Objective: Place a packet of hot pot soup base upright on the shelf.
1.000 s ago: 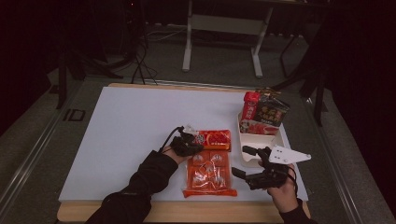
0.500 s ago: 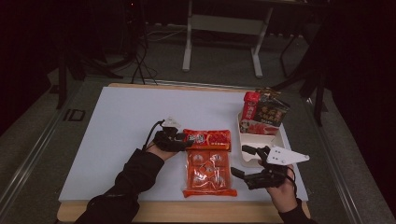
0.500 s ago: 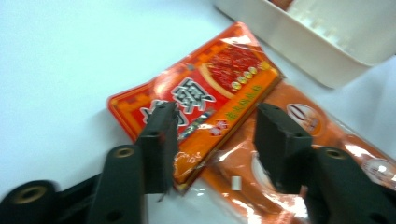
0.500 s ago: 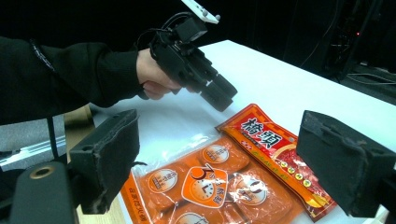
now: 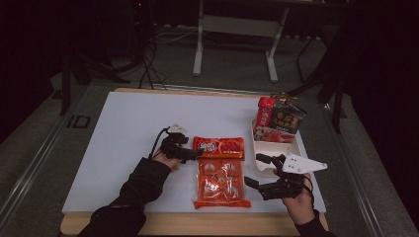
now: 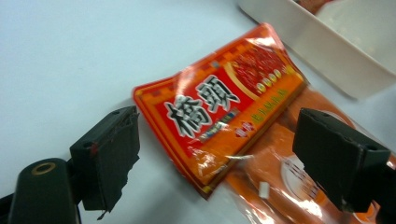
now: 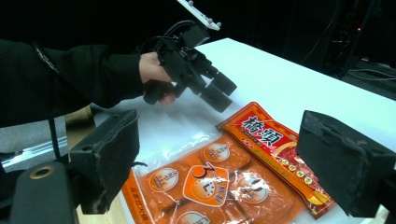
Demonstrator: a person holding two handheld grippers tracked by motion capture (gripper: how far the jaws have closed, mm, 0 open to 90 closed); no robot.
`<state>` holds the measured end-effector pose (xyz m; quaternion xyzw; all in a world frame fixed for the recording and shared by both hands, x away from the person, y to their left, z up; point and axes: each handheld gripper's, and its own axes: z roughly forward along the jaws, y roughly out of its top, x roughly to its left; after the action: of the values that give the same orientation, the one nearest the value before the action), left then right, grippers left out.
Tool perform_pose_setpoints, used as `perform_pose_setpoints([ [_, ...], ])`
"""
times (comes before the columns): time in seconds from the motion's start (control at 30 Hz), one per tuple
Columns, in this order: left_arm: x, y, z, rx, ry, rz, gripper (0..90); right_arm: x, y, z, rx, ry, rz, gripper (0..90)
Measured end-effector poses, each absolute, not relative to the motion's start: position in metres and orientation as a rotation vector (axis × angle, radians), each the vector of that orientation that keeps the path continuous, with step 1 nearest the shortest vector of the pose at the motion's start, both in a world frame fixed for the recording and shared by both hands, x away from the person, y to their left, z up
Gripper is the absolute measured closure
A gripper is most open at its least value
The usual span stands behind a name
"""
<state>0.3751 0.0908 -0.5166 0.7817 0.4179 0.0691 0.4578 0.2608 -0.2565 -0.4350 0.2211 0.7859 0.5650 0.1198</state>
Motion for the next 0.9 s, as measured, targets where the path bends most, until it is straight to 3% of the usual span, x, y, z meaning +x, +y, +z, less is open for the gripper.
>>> perform_pose_setpoints([
  [0.1,0.377,0.093,-0.519,1.929,1.056,0.212,15.4,0.260,-0.256,-0.435,0.645,2.299,1.648,13.2],
  [0.17,0.383,0.097,-0.522,1.943,1.139,0.174,15.4,0.260,-0.256,-0.434,0.646,2.299,1.646,13.2],
  [0.4,0.390,0.103,-0.534,1.953,1.116,0.113,16.8,0.260,-0.255,-0.435,0.650,2.305,1.638,13.2],
  [0.9,0.408,0.092,-0.547,1.996,1.080,0.031,41.4,0.257,-0.260,-0.437,0.657,2.306,1.633,13.2],
])
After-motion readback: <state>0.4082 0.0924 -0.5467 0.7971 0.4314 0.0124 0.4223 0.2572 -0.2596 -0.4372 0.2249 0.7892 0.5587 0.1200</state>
